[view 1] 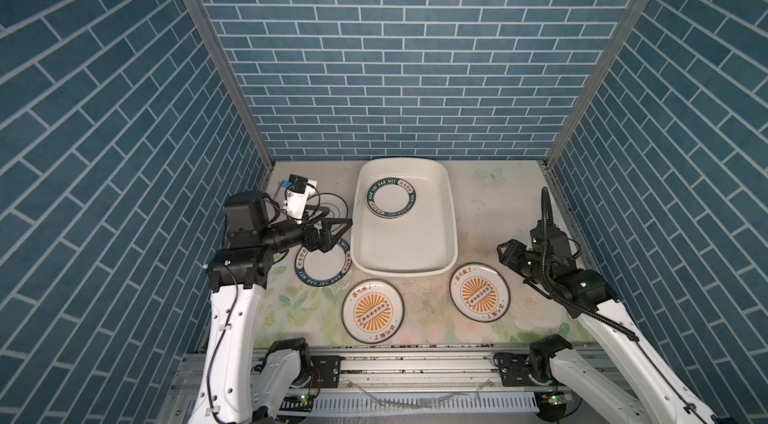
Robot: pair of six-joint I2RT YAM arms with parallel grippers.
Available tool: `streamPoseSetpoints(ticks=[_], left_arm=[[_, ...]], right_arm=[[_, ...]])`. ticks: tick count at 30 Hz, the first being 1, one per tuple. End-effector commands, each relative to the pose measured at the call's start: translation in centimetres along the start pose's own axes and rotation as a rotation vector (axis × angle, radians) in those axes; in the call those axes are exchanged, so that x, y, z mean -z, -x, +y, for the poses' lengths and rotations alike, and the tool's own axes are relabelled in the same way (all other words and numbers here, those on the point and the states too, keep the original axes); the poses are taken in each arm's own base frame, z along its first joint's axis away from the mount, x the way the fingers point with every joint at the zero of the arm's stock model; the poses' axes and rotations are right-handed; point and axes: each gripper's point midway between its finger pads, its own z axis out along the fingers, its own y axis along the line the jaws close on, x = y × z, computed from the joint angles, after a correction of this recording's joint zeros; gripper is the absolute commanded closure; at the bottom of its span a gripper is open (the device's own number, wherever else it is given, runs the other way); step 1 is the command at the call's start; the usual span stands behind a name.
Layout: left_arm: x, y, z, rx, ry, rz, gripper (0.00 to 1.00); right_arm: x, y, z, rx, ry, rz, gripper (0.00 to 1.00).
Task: Place the plates into the plastic bin on the countertop
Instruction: 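Lift the right gripper out of the bin toward the orange sunburst plate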
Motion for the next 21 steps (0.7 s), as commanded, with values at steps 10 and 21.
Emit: streamPoseSetpoints(ticks=[10, 21], left_arm=[[-0.3, -0.2, 0.2, 0.021, -0.02, 0.004, 0.01], [-0.6, -0.2, 0.4, 0.048, -0.03, 0.011, 0.0]], right_arm=[[-1.3, -6.7, -6.9, -0.158, -0.179, 0.2, 0.45], [-0.1, -10.3, -9.9, -0.21, -0.232, 0.277, 0.44]])
